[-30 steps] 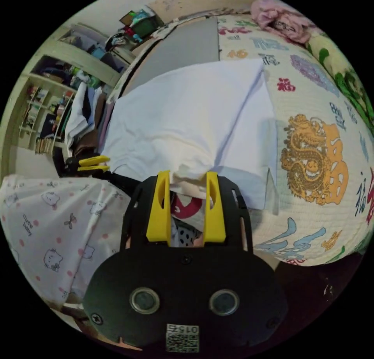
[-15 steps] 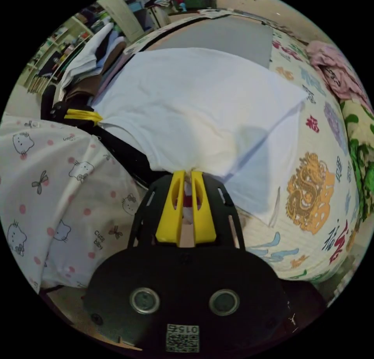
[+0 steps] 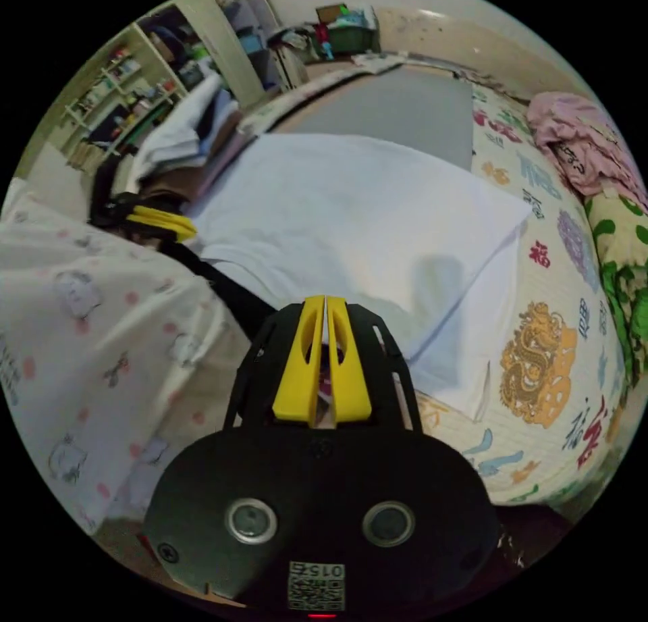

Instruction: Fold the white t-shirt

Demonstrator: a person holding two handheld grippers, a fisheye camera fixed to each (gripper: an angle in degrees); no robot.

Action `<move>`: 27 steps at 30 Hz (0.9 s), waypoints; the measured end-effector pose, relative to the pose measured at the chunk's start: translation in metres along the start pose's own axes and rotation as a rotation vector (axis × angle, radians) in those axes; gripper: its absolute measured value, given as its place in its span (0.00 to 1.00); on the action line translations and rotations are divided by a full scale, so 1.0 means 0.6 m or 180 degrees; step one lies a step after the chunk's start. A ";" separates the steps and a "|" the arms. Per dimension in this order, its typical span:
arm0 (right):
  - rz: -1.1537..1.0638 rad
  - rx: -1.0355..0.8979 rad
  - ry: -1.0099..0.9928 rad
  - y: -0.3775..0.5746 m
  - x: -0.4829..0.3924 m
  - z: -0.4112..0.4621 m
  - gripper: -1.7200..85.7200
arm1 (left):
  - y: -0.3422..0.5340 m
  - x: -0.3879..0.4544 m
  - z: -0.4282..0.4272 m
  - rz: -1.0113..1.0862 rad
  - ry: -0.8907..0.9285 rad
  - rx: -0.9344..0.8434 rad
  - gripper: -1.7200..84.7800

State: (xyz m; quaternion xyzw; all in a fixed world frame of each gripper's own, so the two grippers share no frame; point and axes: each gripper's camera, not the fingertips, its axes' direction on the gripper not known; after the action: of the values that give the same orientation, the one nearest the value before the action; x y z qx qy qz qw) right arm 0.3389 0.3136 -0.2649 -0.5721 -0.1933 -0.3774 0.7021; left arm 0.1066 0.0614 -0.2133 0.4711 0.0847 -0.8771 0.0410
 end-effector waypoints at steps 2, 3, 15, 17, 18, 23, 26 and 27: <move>0.0022 -0.0118 0.0059 -0.013 0.020 0.024 0.01 | -0.024 -0.004 0.009 -0.0069 -0.0151 -0.0160 0.03; -0.0002 -0.0040 -0.0023 -0.013 0.032 0.019 0.02 | -0.027 -0.004 0.013 -0.0077 -0.0168 -0.0192 0.03; 0.2298 0.1213 -0.0481 0.058 0.344 -0.074 0.12 | -0.284 0.089 -0.043 0.0673 -0.0504 -0.0188 0.04; 0.2549 0.1354 -0.0442 0.070 0.384 -0.066 0.13 | -0.404 0.099 -0.049 0.0766 -0.0622 0.0007 0.05; 0.2603 0.1405 -0.0350 0.068 0.402 -0.058 0.15 | -0.436 0.102 -0.048 0.0786 -0.0617 0.0050 0.05; 0.2608 0.1180 -0.0124 0.006 0.468 -0.005 0.18 | -0.721 0.136 0.017 0.0860 -0.0370 0.0276 0.09; 0.2559 0.1048 -0.0005 -0.030 0.487 0.025 0.17 | -0.856 0.155 0.099 0.0776 -0.0211 0.0049 0.10; 0.2560 0.1007 0.0151 -0.040 0.488 0.032 0.16 | -0.879 0.161 0.116 0.0777 -0.0195 -0.0008 0.10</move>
State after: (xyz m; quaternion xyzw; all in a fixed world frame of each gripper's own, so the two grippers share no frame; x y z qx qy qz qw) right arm 0.5116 0.2398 -0.0381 -0.4784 0.0057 -0.0526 0.8766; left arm -0.0841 0.5672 -0.1982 0.4508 0.0266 -0.8794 0.1507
